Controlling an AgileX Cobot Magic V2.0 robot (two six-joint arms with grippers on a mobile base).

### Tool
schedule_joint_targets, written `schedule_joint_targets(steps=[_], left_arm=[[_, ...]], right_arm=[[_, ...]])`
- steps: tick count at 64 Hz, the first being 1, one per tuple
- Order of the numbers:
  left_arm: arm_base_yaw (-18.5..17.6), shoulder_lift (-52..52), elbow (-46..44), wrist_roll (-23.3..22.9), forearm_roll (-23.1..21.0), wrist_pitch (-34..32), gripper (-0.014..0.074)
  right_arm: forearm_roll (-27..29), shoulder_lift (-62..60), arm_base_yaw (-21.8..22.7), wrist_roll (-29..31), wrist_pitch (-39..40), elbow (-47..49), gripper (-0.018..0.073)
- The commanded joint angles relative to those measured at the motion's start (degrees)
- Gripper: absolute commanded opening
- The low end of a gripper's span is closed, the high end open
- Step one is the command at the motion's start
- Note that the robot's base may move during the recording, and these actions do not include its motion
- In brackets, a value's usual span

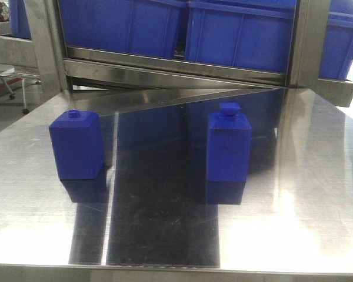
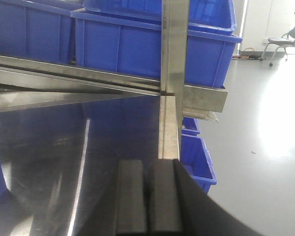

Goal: Pick and sort blue part to right shelf

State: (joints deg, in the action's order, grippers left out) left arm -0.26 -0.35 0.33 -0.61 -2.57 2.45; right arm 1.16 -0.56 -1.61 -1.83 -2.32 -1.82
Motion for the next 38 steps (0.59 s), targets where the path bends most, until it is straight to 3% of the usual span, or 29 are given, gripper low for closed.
schedule_joint_targets(steps=[1, 38], left_arm=[[-0.4, -1.3, 1.4, -0.2, -0.2, -4.7, 0.0135], [-0.4, -1.3, 1.4, -0.2, -0.2, -4.7, 0.0135]], right_arm=[[0.2, -1.3, 0.1, 0.0, 4.7, 1.3, 0.0055], [0.2, -1.3, 0.1, 0.0, 4.2, 1.3, 0.0055]])
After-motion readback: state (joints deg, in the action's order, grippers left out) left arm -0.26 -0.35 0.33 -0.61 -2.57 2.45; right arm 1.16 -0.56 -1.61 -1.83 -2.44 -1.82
